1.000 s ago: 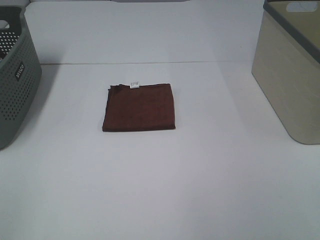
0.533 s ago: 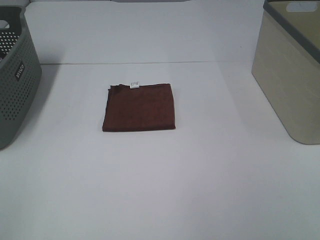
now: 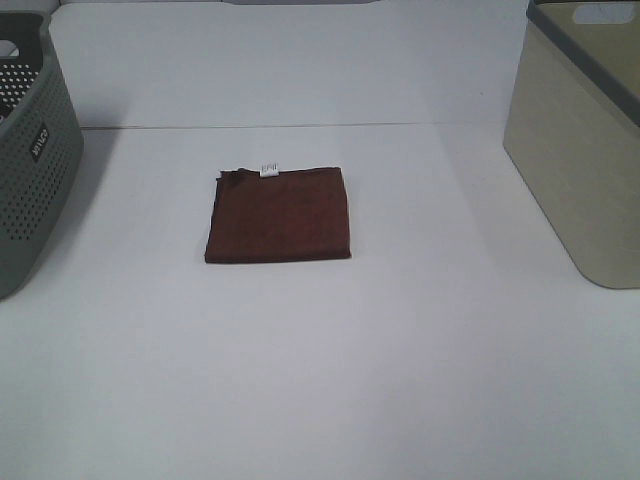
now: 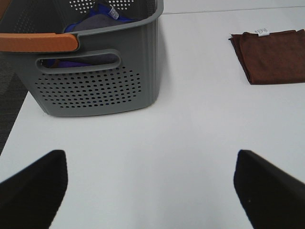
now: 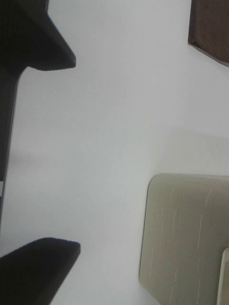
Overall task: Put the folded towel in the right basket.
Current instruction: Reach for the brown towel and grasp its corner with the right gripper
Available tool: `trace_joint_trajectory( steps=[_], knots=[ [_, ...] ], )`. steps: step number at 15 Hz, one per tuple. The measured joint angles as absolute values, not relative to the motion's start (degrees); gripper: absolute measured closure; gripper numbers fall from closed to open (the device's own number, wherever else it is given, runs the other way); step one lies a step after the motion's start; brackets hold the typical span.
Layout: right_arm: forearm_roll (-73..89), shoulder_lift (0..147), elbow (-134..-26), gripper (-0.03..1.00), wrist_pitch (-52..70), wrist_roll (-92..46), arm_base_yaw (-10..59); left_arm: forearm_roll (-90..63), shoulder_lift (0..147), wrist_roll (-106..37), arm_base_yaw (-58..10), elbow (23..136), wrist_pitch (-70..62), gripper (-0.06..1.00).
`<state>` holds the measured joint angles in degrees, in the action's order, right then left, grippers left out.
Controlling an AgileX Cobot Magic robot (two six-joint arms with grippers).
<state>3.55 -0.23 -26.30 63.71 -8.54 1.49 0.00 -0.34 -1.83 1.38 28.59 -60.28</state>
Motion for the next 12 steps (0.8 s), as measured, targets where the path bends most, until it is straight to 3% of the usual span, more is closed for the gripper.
trace_joint_trajectory(
  steps=[12],
  knots=[
    [3.55, -0.23, -26.30, 0.05, 63.71, -8.54, 1.49, 0.00, -0.34, -1.83, 1.38, 28.59, -60.28, 0.06]
  ],
)
